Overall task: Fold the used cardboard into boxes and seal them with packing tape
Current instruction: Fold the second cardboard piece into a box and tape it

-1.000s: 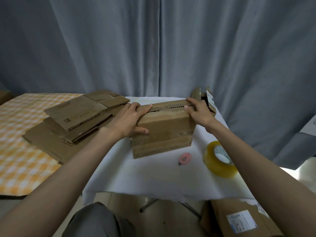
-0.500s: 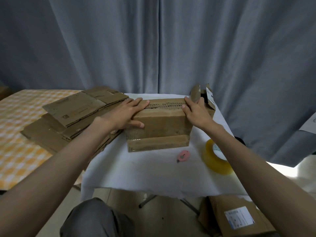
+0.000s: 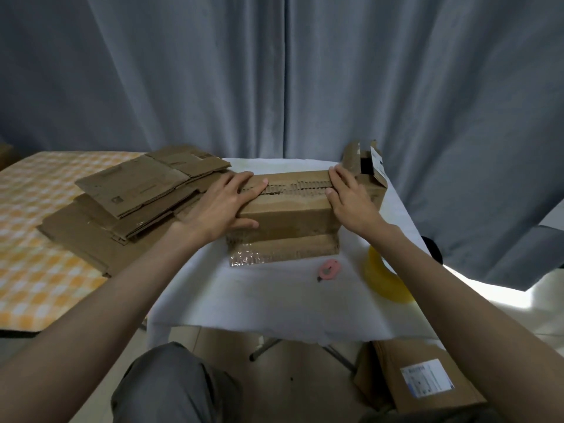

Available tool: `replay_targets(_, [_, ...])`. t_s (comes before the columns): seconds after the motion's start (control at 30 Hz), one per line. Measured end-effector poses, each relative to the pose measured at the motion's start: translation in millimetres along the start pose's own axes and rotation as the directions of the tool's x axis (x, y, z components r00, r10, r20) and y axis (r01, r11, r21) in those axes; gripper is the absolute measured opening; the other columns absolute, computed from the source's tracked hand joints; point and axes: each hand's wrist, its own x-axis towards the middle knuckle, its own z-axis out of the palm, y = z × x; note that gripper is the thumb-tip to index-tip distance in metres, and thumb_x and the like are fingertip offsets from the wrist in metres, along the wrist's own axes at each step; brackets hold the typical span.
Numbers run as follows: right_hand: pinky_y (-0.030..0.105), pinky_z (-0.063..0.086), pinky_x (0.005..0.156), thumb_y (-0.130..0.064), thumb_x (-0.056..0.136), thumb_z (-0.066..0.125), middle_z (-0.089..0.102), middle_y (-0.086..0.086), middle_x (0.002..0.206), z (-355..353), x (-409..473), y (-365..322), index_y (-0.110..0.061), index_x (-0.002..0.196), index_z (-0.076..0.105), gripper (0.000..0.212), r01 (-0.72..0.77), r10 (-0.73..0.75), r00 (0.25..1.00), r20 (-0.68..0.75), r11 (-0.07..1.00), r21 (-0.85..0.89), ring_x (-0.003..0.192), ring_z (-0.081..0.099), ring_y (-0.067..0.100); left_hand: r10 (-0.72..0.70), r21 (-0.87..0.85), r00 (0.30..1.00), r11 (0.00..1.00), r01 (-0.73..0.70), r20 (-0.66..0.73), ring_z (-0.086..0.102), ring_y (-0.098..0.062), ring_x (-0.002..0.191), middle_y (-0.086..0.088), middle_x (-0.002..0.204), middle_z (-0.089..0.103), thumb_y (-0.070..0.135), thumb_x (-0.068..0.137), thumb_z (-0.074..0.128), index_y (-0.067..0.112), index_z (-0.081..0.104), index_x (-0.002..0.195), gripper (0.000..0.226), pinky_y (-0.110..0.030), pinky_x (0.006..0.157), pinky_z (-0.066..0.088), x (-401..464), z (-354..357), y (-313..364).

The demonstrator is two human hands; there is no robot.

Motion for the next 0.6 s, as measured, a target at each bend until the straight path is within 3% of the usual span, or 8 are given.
replay_targets(0.13, [0.047, 0.032, 0.115, -0.034, 0.107, 0.035, 0.023, 0.003, 0.158, 3.3, -12.2, 5.0, -0.015, 0.155, 0.029, 0.052, 0.064, -0.061, 0.996, -0.06, 0.997, 0.036, 0.138, 0.035, 0.031, -0.006, 0.035, 0.999, 0.999, 0.007, -0.043, 0.035, -0.036, 0.134, -0.013, 0.155, 0.032, 0.053, 0.077, 0.076, 0.03, 0.027, 0.157, 0.096, -0.05, 0.114, 0.034, -11.1, 7.7, 5.5])
replay_targets(0.37, [0.041, 0.048, 0.09, -0.038, 0.101, 0.047, 0.032, 0.002, 0.143, 3.3, -23.8, 9.5, -0.016, 0.144, 0.039, 0.049, 0.101, -0.091, 0.987, -0.129, 0.993, 0.068, 0.119, 0.05, 0.025, 0.013, 0.015, 0.995, 1.0, -0.011, -0.103, 0.036, -0.035, 0.131, -0.009, 0.154, 0.034, 0.055, 0.074, 0.078, 0.031, 0.034, 0.154, 0.095, -0.051, 0.11, 0.038, -26.4, 15.2, 14.9])
replay_targets(0.5, [0.042, 0.047, 0.091, -0.043, 0.102, 0.043, 0.035, 0.004, 0.142, 7.0, -22.0, 8.0, -0.016, 0.143, 0.041, 0.049, 0.062, -0.061, 0.993, -0.098, 0.998, 0.007, 0.118, 0.052, 0.026, 0.025, -0.031, 1.0, 0.999, -0.025, -0.01, 0.037, -0.032, 0.127, -0.008, 0.154, 0.035, 0.06, 0.076, 0.073, 0.036, 0.031, 0.155, 0.093, -0.047, 0.11, 0.036, -25.5, 12.9, 9.3])
replay_targets(0.6, [0.045, 0.045, 0.097, -0.045, 0.104, 0.036, 0.036, 0.002, 0.146, 12.4, -24.5, 6.9, -0.017, 0.147, 0.04, 0.052, 0.058, -0.056, 0.995, -0.088, 0.998, 0.021, 0.125, 0.047, 0.026, -0.007, -0.065, 1.0, 0.998, 0.009, 0.029, 0.032, -0.029, 0.135, -0.003, 0.159, 0.029, 0.064, 0.079, 0.067, 0.039, 0.023, 0.156, 0.092, -0.048, 0.113, 0.033, -28.2, 16.6, 4.8])
